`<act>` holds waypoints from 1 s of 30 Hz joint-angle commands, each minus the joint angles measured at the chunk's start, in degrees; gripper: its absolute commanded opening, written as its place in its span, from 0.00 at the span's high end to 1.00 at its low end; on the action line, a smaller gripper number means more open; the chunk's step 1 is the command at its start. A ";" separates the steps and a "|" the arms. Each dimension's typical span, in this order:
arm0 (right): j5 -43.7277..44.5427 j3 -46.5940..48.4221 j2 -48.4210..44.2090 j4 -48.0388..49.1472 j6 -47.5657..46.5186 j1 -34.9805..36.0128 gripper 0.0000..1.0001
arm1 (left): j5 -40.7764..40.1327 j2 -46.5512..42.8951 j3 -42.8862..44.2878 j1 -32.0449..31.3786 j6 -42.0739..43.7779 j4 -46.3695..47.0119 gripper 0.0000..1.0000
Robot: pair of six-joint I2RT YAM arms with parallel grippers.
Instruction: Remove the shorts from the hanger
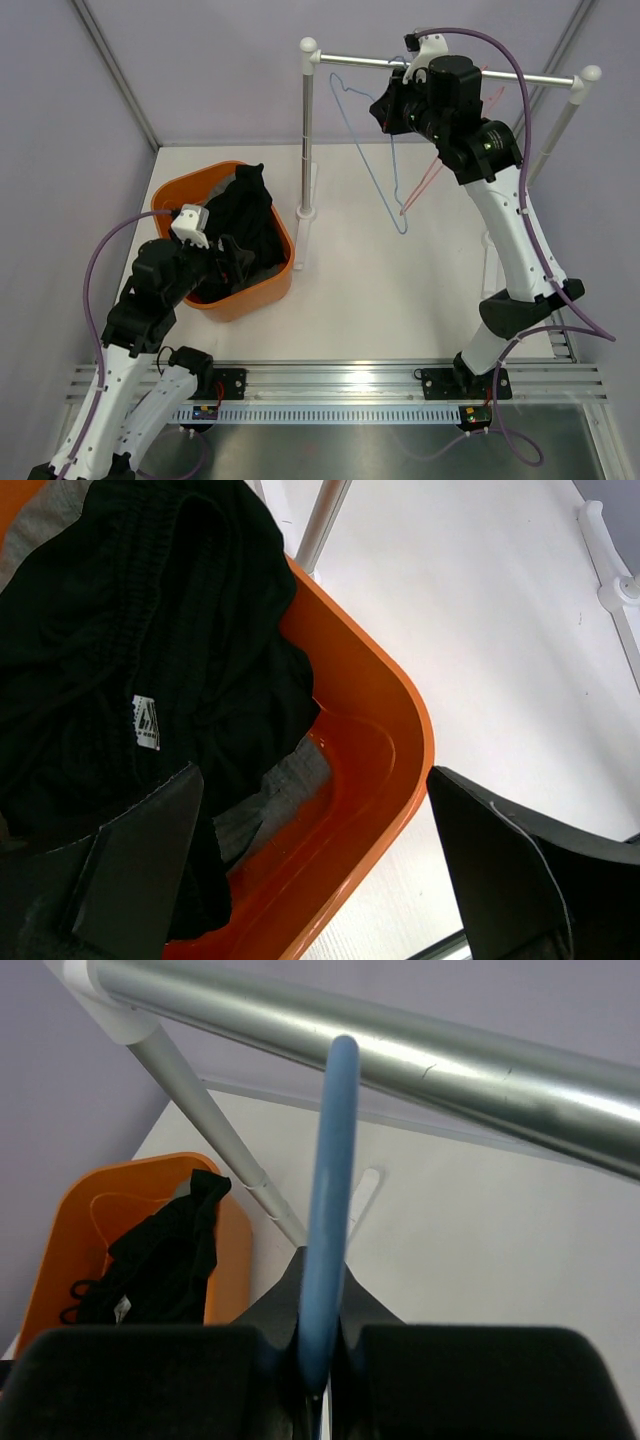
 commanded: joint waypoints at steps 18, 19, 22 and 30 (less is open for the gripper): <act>4.82 18.53 12.54 -4.51 5.75 -0.39 1.00 | -0.28 -1.35 -2.09 0.14 1.30 1.34 0.01; 5.09 18.45 13.06 -4.51 5.75 -0.39 1.00 | -0.36 -1.27 -2.09 0.14 1.30 1.25 0.01; 5.53 17.13 13.33 -3.81 5.84 -0.39 1.00 | -0.80 -1.35 -2.17 0.14 1.30 1.08 0.01; 6.14 9.49 10.44 -2.06 5.84 -0.30 1.00 | -0.80 -0.91 -2.35 0.14 1.30 0.90 0.01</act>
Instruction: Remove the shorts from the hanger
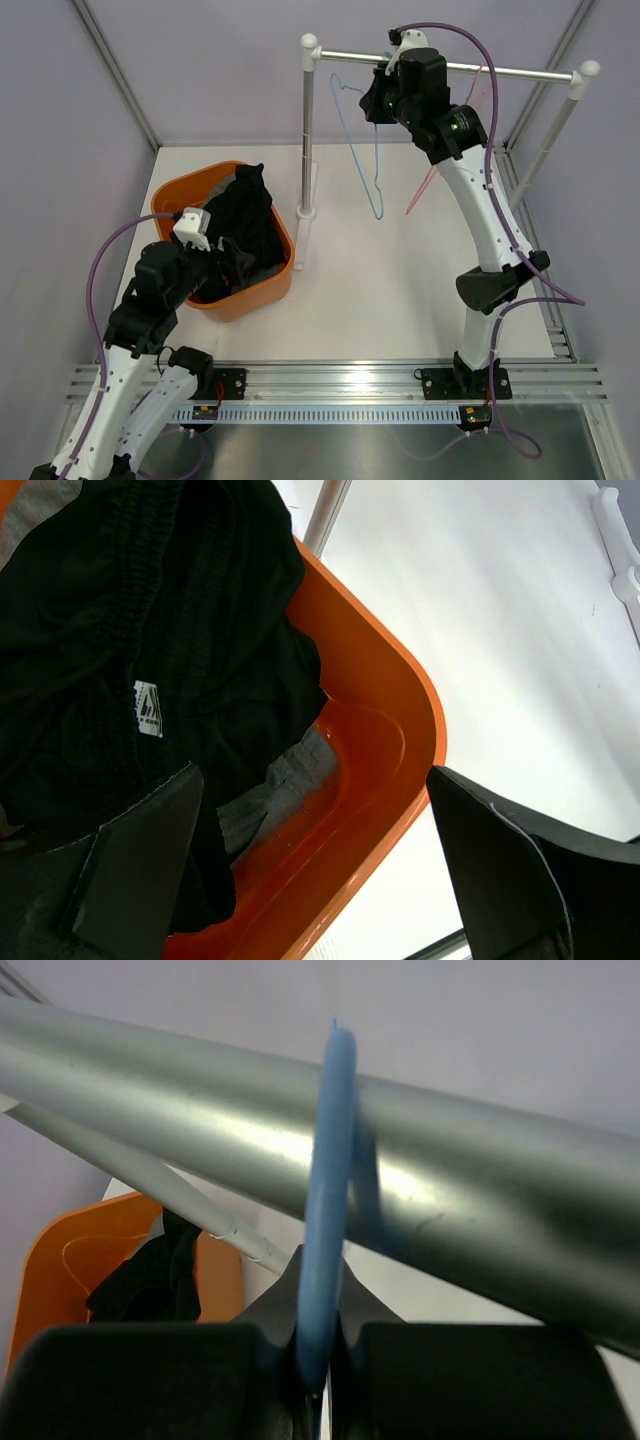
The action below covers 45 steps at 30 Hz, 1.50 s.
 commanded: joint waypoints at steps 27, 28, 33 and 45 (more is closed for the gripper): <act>-0.53 -31.33 -28.91 15.24 0.29 -0.28 0.02 | -1.23 0.38 -0.78 0.14 0.97 0.37 0.01; -0.62 -34.04 -30.33 15.86 0.29 -0.28 0.01 | -1.22 0.38 -0.78 0.14 0.97 0.37 0.01; -1.58 -42.58 -40.07 18.94 1.34 -0.37 0.00 | -1.23 0.11 -1.04 -0.04 0.80 0.37 0.01; -2.46 -69.74 -59.42 21.31 3.45 -0.37 0.01 | -0.53 0.29 -0.34 -0.66 0.62 0.20 0.01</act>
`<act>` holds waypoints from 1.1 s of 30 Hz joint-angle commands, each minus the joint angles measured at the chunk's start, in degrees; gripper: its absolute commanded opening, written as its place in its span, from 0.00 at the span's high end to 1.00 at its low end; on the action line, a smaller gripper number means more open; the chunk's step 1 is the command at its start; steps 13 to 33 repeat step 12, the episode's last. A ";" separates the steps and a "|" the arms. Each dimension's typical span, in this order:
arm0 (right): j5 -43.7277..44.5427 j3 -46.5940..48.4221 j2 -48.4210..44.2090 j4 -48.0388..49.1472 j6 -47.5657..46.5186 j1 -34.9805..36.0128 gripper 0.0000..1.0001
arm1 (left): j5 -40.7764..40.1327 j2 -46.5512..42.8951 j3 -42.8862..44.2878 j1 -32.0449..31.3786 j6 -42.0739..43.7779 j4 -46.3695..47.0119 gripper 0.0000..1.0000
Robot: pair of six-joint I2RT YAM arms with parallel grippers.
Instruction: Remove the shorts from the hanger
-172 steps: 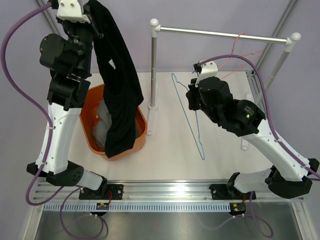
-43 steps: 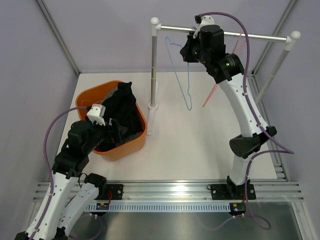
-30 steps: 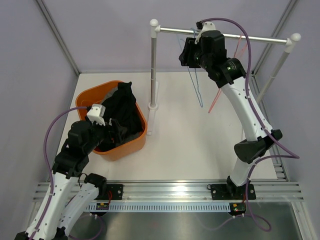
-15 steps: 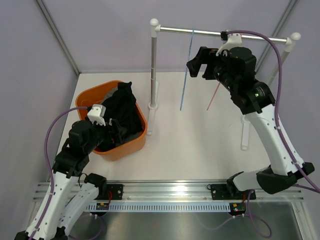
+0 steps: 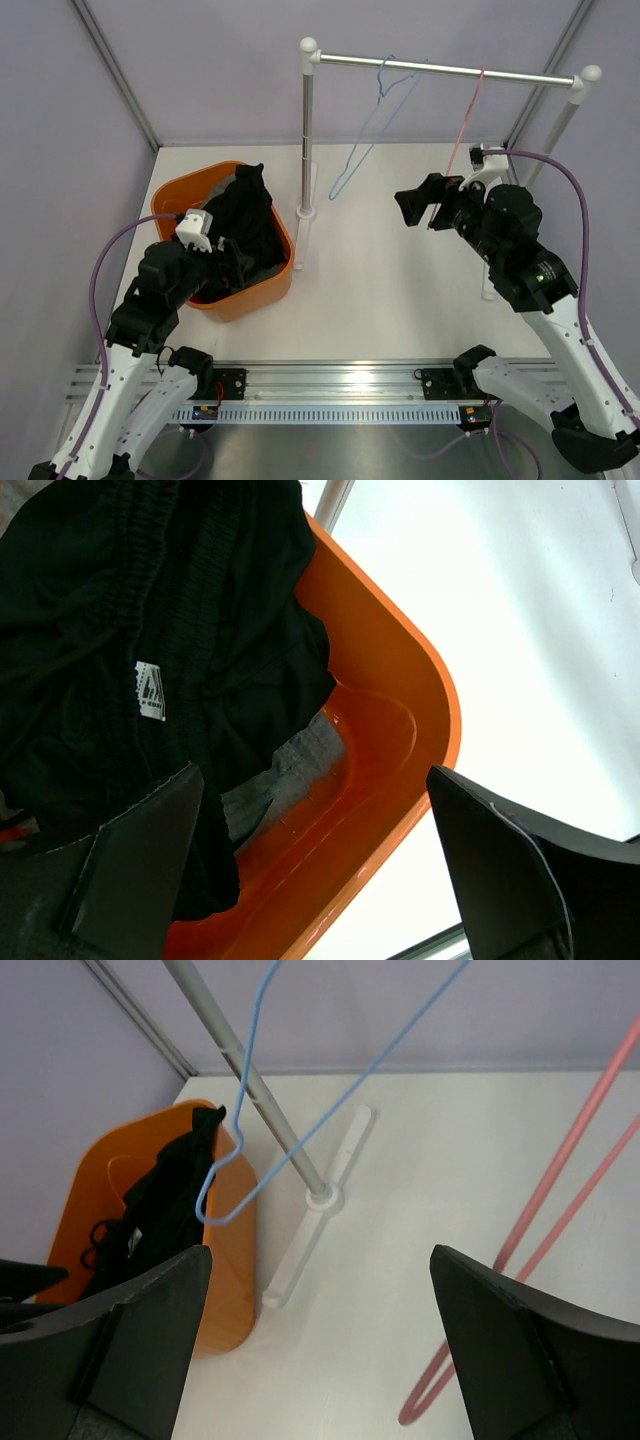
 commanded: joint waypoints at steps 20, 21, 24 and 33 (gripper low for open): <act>0.29 -14.58 -12.05 5.33 0.50 -0.26 0.00 | 1.49 -2.80 -0.76 -0.35 0.71 1.97 0.01; 0.29 -14.58 -12.05 5.33 0.50 -0.26 0.00 | 1.49 -2.80 -0.76 -0.35 0.71 1.97 0.01; 0.29 -14.58 -12.05 5.33 0.50 -0.26 0.00 | 1.49 -2.80 -0.76 -0.35 0.71 1.97 0.01; 0.29 -14.58 -12.05 5.33 0.50 -0.26 0.00 | 1.49 -2.80 -0.76 -0.35 0.71 1.97 0.01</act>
